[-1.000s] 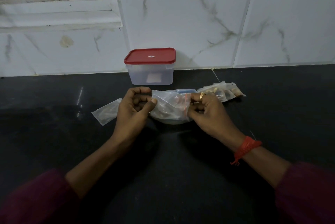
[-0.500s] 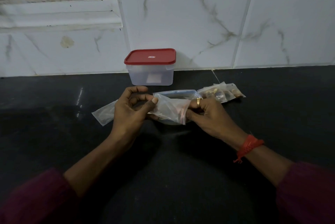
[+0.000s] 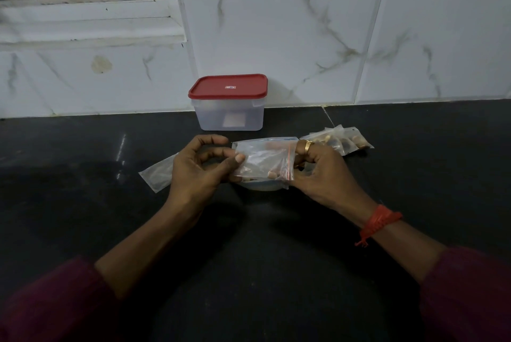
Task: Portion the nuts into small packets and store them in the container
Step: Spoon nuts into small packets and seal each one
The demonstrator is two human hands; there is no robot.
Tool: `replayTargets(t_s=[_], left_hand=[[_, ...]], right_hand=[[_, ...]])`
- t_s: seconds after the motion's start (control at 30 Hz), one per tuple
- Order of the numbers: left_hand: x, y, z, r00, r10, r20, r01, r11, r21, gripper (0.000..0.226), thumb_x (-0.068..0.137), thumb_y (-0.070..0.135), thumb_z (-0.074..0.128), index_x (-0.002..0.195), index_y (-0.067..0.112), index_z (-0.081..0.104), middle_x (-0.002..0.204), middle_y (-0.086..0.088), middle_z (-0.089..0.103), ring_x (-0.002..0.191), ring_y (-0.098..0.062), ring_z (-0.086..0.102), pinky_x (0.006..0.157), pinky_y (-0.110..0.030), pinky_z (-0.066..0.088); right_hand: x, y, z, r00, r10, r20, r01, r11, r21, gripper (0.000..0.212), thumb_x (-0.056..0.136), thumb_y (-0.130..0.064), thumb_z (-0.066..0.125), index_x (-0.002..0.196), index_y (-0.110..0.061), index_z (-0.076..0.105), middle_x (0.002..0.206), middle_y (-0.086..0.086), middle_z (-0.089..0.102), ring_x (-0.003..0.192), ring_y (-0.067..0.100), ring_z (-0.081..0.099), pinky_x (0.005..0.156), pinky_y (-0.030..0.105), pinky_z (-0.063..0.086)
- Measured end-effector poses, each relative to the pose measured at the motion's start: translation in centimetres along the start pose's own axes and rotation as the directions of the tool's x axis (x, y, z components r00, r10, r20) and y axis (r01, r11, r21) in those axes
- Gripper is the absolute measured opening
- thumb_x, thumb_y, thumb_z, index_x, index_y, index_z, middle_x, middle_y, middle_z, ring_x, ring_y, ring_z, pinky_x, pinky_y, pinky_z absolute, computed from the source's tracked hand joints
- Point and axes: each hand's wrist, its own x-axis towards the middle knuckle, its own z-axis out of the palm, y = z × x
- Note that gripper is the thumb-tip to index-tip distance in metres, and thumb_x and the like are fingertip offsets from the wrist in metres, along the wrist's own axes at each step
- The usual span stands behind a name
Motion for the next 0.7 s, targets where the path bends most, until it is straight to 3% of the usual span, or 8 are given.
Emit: replayTargets(t_s=[0.13, 0.23, 0.3, 0.37, 0.43, 0.57, 0.7], left_hand=[[0.4, -0.4, -0.6, 0.978, 0.208, -0.024, -0.192, 0.936, 0.295, 0.035, 0.079, 0.019, 0.08, 0.108, 0.02, 0.061, 0.098, 0.001, 0.069, 0.089, -0.011, 0.07, 0.069, -0.021, 0.059], [0.3, -0.3, -0.9, 0.912, 0.351, 0.212, -0.41, 0.773, 0.485, 0.057, 0.073, 0.041, 0.084, 0.121, 0.024, 0.059, 0.119, 0.011, 0.063, 0.106, -0.004, 0.062, 0.085, -0.015, 0.052], [0.4, -0.3, -1.0, 0.835, 0.379, 0.399, -0.55, 0.603, 0.578, 0.08, 0.067, 0.059, 0.083, 0.135, 0.029, 0.054, 0.137, 0.017, 0.053, 0.125, 0.001, 0.049, 0.1, -0.014, 0.042], [0.3, -0.5, -0.9, 0.778, 0.366, 0.511, -0.629, 0.45, 0.634, 0.093, 0.065, 0.071, 0.075, 0.144, 0.031, 0.047, 0.146, 0.018, 0.045, 0.135, -0.001, 0.04, 0.11, -0.024, 0.033], [0.2, -1.0, -0.6, 0.75, 0.358, 0.556, -0.661, 0.371, 0.653, 0.094, 0.066, 0.074, 0.07, 0.146, 0.03, 0.045, 0.149, 0.01, 0.048, 0.138, -0.008, 0.04, 0.113, -0.033, 0.031], [0.0, -1.6, -0.4, 0.729, 0.38, 0.57, -0.679, 0.295, 0.672, 0.081, 0.073, 0.07, 0.059, 0.142, 0.031, 0.042, 0.14, -0.002, 0.059, 0.13, -0.014, 0.044, 0.106, -0.04, 0.031], [0.0, -1.6, -0.6, 0.722, 0.418, 0.552, -0.682, 0.29, 0.672, 0.074, 0.076, 0.064, 0.058, 0.14, 0.03, 0.044, 0.13, -0.003, 0.065, 0.12, -0.013, 0.047, 0.1, -0.037, 0.035]], right_hand=[[0.0, 0.1, 0.1, 0.999, 0.024, -0.026, -0.025, 0.999, -0.045, 0.045, 0.076, -0.031, 0.084, 0.117, -0.018, 0.071, 0.097, -0.014, 0.071, 0.096, -0.005, 0.065, 0.078, 0.007, 0.05], [0.1, 0.2, 0.0, 0.998, -0.062, -0.03, 0.059, 0.993, -0.101, 0.032, 0.082, -0.027, 0.081, 0.111, -0.017, 0.075, 0.093, -0.015, 0.071, 0.092, -0.001, 0.068, 0.081, 0.012, 0.051], [0.2, 0.6, 0.1, 0.99, -0.141, 0.006, 0.139, 0.964, -0.227, 0.027, 0.084, -0.034, 0.076, 0.103, -0.015, 0.077, 0.093, -0.008, 0.073, 0.09, 0.007, 0.069, 0.087, 0.03, 0.054], [0.1, 0.7, 0.4, 0.983, -0.177, 0.045, 0.181, 0.904, -0.388, 0.03, 0.081, -0.042, 0.069, 0.095, -0.016, 0.077, 0.093, -0.006, 0.072, 0.088, 0.014, 0.067, 0.092, 0.043, 0.048], [-0.2, 0.4, 0.7, 0.967, -0.241, 0.085, 0.252, 0.846, -0.469, 0.029, 0.078, -0.043, 0.064, 0.088, -0.018, 0.075, 0.093, -0.008, 0.071, 0.088, 0.014, 0.065, 0.096, 0.047, 0.045], [-0.6, -0.5, 1.4, 0.926, -0.351, 0.142, 0.376, 0.812, -0.447, 0.023, 0.081, -0.039, 0.062, 0.089, -0.021, 0.074, 0.097, -0.009, 0.071, 0.092, 0.011, 0.064, 0.099, 0.046, 0.044], [-0.4, -1.0, 1.4, 0.923, -0.363, 0.131, 0.386, 0.875, -0.291, 0.013, 0.087, -0.018, 0.067, 0.094, -0.022, 0.076, 0.094, -0.015, 0.071, 0.089, -0.001, 0.062, 0.09, 0.026, 0.045]])
